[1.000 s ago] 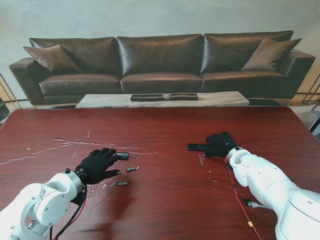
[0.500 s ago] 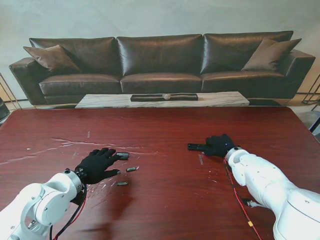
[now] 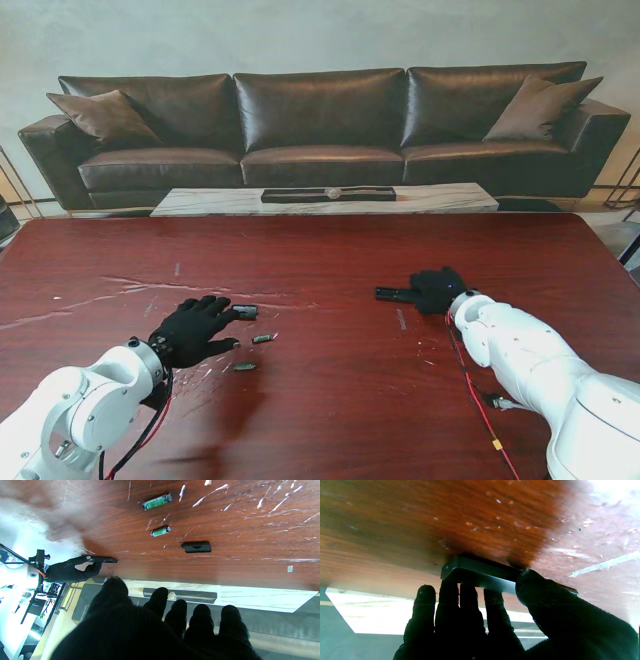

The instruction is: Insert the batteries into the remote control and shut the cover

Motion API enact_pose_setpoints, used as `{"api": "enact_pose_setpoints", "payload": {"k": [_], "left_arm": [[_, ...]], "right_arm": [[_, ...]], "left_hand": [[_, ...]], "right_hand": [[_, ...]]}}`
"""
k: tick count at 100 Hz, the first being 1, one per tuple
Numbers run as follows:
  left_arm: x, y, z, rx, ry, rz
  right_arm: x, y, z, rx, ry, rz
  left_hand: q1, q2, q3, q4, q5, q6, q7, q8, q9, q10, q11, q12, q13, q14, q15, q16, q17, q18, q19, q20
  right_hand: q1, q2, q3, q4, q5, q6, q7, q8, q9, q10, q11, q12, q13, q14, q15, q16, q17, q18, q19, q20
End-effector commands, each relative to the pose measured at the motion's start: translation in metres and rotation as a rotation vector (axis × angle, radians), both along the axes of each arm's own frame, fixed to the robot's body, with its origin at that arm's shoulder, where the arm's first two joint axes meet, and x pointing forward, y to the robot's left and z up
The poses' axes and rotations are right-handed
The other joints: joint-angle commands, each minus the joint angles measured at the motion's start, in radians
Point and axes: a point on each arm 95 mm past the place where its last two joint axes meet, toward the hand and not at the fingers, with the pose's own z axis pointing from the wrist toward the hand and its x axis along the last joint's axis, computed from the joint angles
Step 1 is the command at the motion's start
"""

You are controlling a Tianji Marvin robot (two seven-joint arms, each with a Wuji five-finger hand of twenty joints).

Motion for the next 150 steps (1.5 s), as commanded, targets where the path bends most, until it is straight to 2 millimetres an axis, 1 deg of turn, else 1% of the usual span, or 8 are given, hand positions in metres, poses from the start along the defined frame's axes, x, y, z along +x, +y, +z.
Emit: {"api": "enact_pose_setpoints", "payload": {"k": [1,31,56,75,82,101,119,150], "left_arm": [[-0.001,0.001,0.000,0.000,-0.003,0.001],[-0.001,0.002,0.000,0.000,-0.010,0.003],[0.000,0.002,0.000,-0.019,-0.074,-0.016],[0.000,0.002,0.000,-0.022,-0.072,-0.012],[0.000,0.002,-0.001,-0.023,-0.071,-0.012],[0.000,0.002,-0.001,-0.023,-0.069,-0.008],[0.001,0.001,-0.001,-0.024,-0.066,-0.004],[0.002,0.001,-0.002,-0.019,-0.053,-0.004]], "right_arm": [[-0.015,0.007,-0.023,-0.024,0.076,0.020],[-0.015,0.006,-0.027,-0.047,0.109,0.002],[-0.015,0.004,-0.026,-0.053,0.102,0.000],[-0.015,0.004,-0.025,-0.062,0.106,0.014],[-0.015,0.005,-0.024,-0.058,0.102,0.025],[-0.013,0.009,-0.018,-0.033,0.072,0.062],[-0.011,0.017,-0.005,-0.002,0.061,0.106],[-0.011,0.048,0.032,0.028,0.022,0.264]], "left_hand": [[0.012,0.052,0.001,-0.029,0.001,0.000,0.004,-0.002,0.015,0.035,-0.001,0.004,0.001,0.010,0.009,0.006,0.000,0.016,0.002,0.007],[0.016,0.049,0.003,-0.028,0.007,-0.002,0.007,0.000,0.018,0.037,0.000,0.005,0.006,0.011,0.011,0.007,0.005,0.018,0.006,0.008],[0.033,0.032,0.004,-0.027,0.042,-0.012,0.019,0.003,0.055,0.039,0.010,0.009,0.039,0.019,0.024,0.013,0.027,0.032,0.037,0.019],[0.031,0.036,0.003,-0.027,0.055,-0.013,0.025,0.007,0.057,0.040,0.009,0.010,0.041,0.020,0.024,0.014,0.024,0.034,0.047,0.021],[0.032,0.038,0.003,-0.027,0.060,-0.015,0.029,0.009,0.059,0.041,0.010,0.011,0.042,0.019,0.024,0.014,0.024,0.033,0.051,0.020],[0.034,0.043,0.004,-0.028,0.062,-0.015,0.030,0.013,0.060,0.041,0.009,0.011,0.043,0.021,0.024,0.014,0.024,0.033,0.058,0.019],[0.035,0.047,0.002,-0.029,0.063,-0.017,0.029,0.014,0.062,0.039,0.009,0.012,0.042,0.020,0.023,0.014,0.023,0.032,0.063,0.017],[0.037,0.048,0.002,-0.030,0.063,-0.016,0.028,0.016,0.062,0.040,0.009,0.012,0.043,0.021,0.024,0.015,0.023,0.030,0.072,0.014]], "right_hand": [[-0.026,-0.030,-0.011,-0.019,0.078,-0.150,0.116,0.013,0.095,-0.078,0.085,0.050,0.101,-0.048,0.099,0.056,0.010,-0.001,0.028,0.030],[-0.005,-0.083,-0.036,-0.082,0.045,-0.256,0.320,0.077,0.128,-0.115,0.218,0.102,0.152,-0.074,0.203,0.158,0.010,0.030,0.078,0.058],[0.005,-0.115,-0.035,-0.093,0.028,-0.403,0.584,0.317,0.111,-0.137,0.454,0.253,0.180,-0.099,0.470,0.332,0.009,0.080,0.179,0.116],[-0.001,-0.119,-0.020,-0.091,0.032,-0.410,0.633,0.374,0.175,-0.113,0.447,0.272,0.280,-0.096,0.489,0.339,0.076,0.134,0.239,0.144],[0.000,-0.123,-0.013,-0.093,0.035,-0.428,0.623,0.407,0.275,-0.142,0.407,0.240,0.375,-0.097,0.458,0.325,0.121,0.153,0.257,0.151],[0.014,-0.127,-0.005,-0.098,0.051,-0.487,0.529,0.325,0.447,-0.163,0.327,0.138,0.528,-0.088,0.346,0.296,0.209,0.164,0.277,0.146],[0.068,-0.026,-0.037,-0.085,0.140,-0.407,0.415,0.166,0.543,-0.120,0.226,0.077,0.592,-0.054,0.258,0.280,0.249,0.178,0.288,0.138],[0.093,0.090,0.010,-0.098,0.112,-0.400,0.406,0.236,0.544,-0.125,0.283,0.139,0.618,-0.078,0.297,0.324,0.269,0.164,0.312,0.143]]}}
